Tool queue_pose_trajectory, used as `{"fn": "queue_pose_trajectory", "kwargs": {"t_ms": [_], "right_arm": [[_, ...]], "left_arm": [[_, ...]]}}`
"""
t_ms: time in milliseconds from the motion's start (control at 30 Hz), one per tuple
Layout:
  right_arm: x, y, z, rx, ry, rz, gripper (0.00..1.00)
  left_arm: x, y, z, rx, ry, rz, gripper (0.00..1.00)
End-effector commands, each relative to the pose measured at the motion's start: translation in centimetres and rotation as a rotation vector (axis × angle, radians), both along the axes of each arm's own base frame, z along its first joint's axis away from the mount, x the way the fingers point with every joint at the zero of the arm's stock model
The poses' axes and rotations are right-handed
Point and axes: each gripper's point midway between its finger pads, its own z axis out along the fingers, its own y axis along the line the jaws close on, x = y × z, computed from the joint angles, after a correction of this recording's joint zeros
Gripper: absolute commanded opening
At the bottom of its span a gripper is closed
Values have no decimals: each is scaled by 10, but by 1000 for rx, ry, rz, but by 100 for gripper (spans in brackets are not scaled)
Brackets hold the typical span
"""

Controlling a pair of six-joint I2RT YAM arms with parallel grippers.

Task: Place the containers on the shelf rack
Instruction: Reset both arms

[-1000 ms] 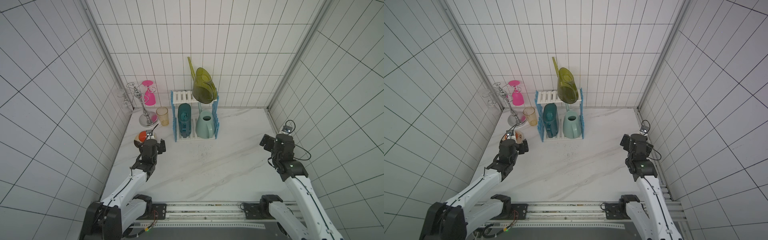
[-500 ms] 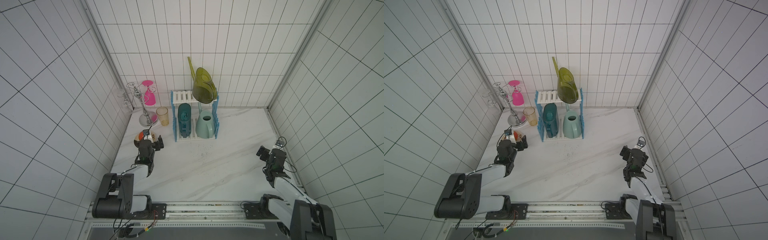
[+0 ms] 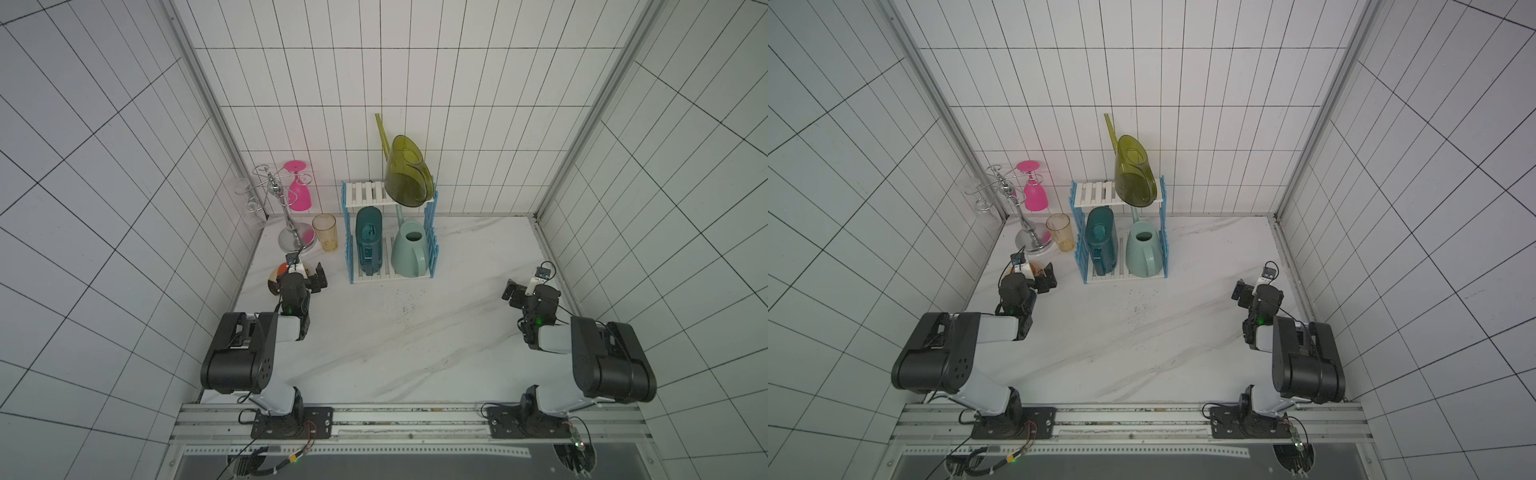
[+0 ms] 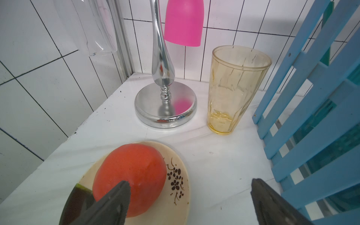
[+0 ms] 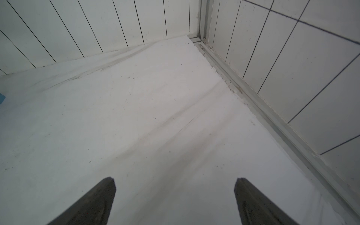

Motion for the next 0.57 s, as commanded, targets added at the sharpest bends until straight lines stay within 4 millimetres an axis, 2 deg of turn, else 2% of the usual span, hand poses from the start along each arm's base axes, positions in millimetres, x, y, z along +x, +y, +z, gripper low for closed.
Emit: {"fn": "queue_pose_trajectory", "kwargs": {"t_ms": [0,533], "right_arm": [[15,7,15,-22,-37,41,99],[15,8,14,-23,-23,40,99]], "left_arm": [[0,5,3,-5,8,24,98],[0,6,2,-5,15,26,98]]}}
